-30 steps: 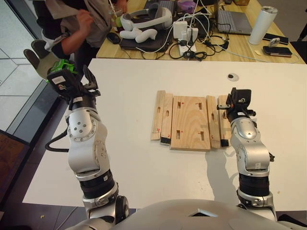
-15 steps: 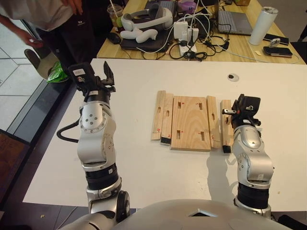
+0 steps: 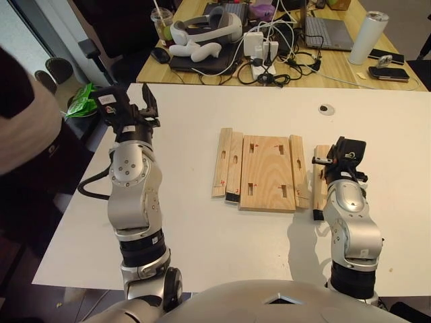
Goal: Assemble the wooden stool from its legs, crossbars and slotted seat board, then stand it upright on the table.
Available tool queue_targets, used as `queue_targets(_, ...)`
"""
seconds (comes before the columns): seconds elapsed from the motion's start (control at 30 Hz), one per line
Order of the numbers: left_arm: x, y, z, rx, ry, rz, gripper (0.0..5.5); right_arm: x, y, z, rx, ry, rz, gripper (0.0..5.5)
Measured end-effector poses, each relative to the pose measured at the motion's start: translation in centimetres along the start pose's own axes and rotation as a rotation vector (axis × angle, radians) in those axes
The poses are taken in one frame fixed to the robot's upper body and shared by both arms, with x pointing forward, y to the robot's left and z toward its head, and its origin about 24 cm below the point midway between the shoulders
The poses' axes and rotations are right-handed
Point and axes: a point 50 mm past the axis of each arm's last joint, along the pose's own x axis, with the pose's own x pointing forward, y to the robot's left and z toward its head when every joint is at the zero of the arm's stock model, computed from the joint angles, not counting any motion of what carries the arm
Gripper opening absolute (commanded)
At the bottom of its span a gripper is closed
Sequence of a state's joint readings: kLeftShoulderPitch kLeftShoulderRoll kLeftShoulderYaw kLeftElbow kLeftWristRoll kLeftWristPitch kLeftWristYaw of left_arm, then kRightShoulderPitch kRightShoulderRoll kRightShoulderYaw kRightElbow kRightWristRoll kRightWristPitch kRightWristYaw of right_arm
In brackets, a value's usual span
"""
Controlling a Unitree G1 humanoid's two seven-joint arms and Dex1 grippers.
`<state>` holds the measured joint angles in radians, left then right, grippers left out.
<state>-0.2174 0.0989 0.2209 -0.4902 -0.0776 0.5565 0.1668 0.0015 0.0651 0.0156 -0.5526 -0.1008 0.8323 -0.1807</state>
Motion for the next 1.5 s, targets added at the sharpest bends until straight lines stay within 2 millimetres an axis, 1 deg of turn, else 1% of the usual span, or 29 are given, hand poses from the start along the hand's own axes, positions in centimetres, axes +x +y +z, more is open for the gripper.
queue_targets(0.1,-0.3,0.3,-0.3,-0.010,0.013,0.033,3.04,0.1,0.2,0.1,-0.009,0.011,0.019,0.37)
queue_targets(0.27,-0.4,0.4,-0.2,-0.013,0.005,0.043,3.04,0.0,0.4,0.1,-0.012,0.017,0.030,0.37)
queue_targets(0.47,-1.1,0.5,-0.4,-0.014,0.015,0.050,3.04,-0.4,0.2,0.1,-0.012,0.010,0.072,0.37)
queue_targets(0.57,-1.1,0.3,-0.5,-0.018,0.019,0.046,3.04,-0.2,0.2,-0.5,-0.019,0.019,0.093,0.37)
queue_targets(0.8,-1.2,0.0,-0.6,-0.026,0.023,0.047,3.04,0.3,0.2,-0.7,-0.030,-0.021,0.102,0.37)
queue_targets(1.1,-1.2,0.0,-0.6,-0.028,0.022,0.049,3.04,-0.3,-0.5,-1.0,-0.046,-0.033,0.157,0.37)
queue_targets(1.5,-1.2,-0.2,-0.6,-0.030,0.023,0.047,3.04,-0.5,-0.5,-1.3,-0.047,-0.066,0.146,0.37)
